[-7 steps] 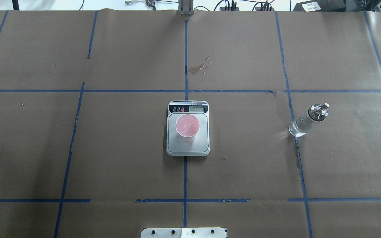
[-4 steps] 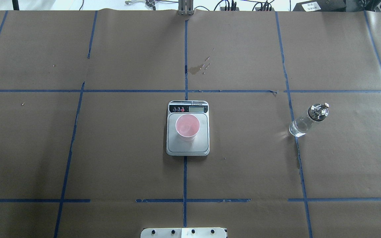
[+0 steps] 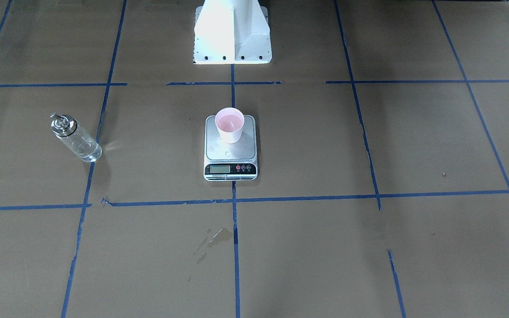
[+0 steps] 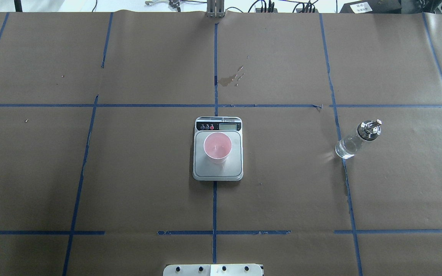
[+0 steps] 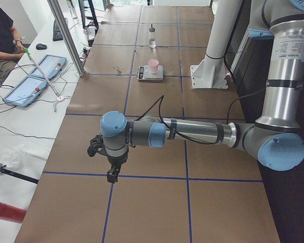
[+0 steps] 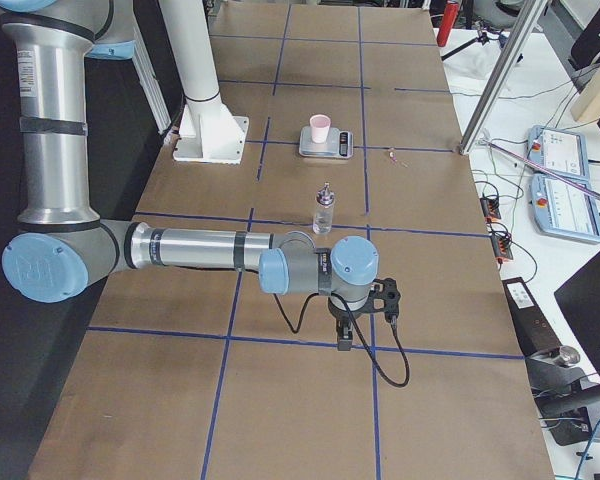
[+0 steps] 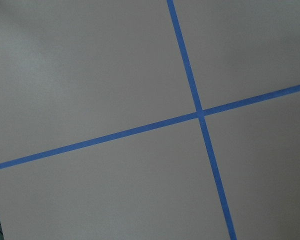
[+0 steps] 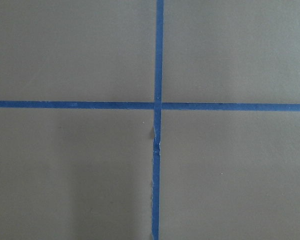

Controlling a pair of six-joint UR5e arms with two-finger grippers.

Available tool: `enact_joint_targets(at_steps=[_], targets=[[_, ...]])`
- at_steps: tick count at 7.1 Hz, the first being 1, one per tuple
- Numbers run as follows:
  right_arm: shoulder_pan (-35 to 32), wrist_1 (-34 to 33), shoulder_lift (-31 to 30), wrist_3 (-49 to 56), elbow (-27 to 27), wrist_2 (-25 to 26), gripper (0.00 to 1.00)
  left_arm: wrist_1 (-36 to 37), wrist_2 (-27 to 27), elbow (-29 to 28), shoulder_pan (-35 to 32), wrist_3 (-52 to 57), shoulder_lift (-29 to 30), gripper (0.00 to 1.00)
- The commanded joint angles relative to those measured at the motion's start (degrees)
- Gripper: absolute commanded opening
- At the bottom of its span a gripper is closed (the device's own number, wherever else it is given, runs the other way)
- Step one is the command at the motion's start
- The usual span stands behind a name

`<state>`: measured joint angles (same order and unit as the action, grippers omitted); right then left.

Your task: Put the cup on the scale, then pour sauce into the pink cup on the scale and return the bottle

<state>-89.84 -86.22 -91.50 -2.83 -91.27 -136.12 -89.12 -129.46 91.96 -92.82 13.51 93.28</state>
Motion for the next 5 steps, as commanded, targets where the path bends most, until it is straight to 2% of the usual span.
enact_joint_targets(at_steps=[1,4,5], targets=[[-1.2,-0.3,0.0,-0.2,-0.4,-0.4,1.0,0.0,-1.1,0.0,-0.2,-0.2,0.1,1.0],[-1.2,-0.5,0.0,-0.6,-0.1,-0.4,1.0,0.0,-1.1,0.0,-0.3,-0.9,0.0,1.0],[-1.2,-0.4,-0.1,-0.6,-0.1,-0.4,1.0,-0.3,-1.1,0.1,-0.3,-6.9,-0.1,1.0]])
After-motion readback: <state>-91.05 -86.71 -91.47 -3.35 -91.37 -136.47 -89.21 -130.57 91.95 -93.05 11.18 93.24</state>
